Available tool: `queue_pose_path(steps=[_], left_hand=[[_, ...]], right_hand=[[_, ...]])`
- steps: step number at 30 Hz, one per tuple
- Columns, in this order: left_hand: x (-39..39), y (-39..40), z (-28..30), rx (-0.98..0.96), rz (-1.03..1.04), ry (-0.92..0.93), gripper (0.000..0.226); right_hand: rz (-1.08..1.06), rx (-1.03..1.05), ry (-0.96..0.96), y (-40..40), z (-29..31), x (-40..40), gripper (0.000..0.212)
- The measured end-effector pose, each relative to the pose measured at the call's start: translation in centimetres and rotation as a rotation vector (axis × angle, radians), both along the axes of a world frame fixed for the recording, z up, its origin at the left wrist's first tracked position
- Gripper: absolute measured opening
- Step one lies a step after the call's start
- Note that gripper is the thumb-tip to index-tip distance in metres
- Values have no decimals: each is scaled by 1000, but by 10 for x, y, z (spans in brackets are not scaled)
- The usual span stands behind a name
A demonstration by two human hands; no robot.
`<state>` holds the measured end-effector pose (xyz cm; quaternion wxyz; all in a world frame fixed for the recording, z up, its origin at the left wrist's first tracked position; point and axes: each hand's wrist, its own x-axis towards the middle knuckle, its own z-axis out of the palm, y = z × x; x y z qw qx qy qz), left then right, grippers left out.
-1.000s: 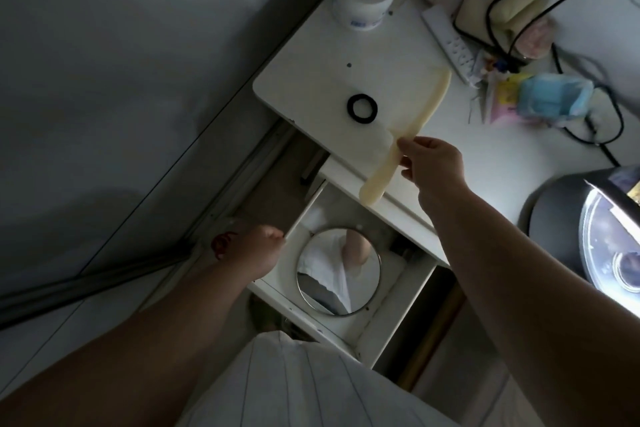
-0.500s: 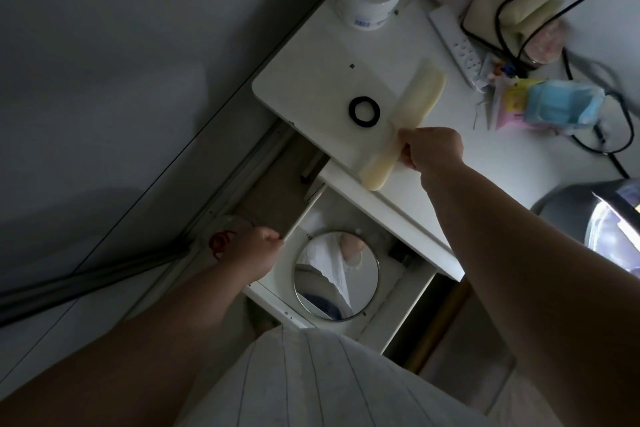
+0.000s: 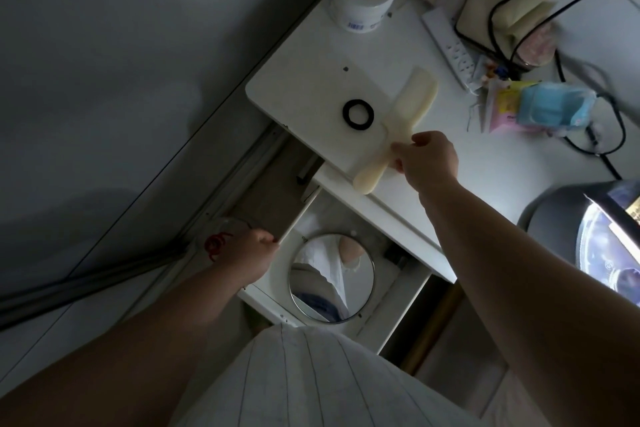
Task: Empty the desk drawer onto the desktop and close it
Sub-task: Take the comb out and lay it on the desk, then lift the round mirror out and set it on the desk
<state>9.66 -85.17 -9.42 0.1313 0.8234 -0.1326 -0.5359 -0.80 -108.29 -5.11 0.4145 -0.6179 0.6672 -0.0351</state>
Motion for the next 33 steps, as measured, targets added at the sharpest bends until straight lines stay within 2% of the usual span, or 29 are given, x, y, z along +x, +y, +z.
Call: queue_pose_path(steps=[4,6,10,26,33], left_hand=[[0,-1,0,13,-25,-13,37],[1,-1,-1,18,-19,-12,37],[0,0,-3,29,-14,-1,35],[-5,4,-2,12,-10,-19,36],[-11,8,0,-7,-24,-35,32]], right_hand=[[360,-218,97,13,1,-9,54],[514,-242,162,19,-2,-12,65],[606,-245,227,17,-8,-11,73],[579,-267,227,5,-15,-2,71],[352,-245,42,43,2,-33,49]])
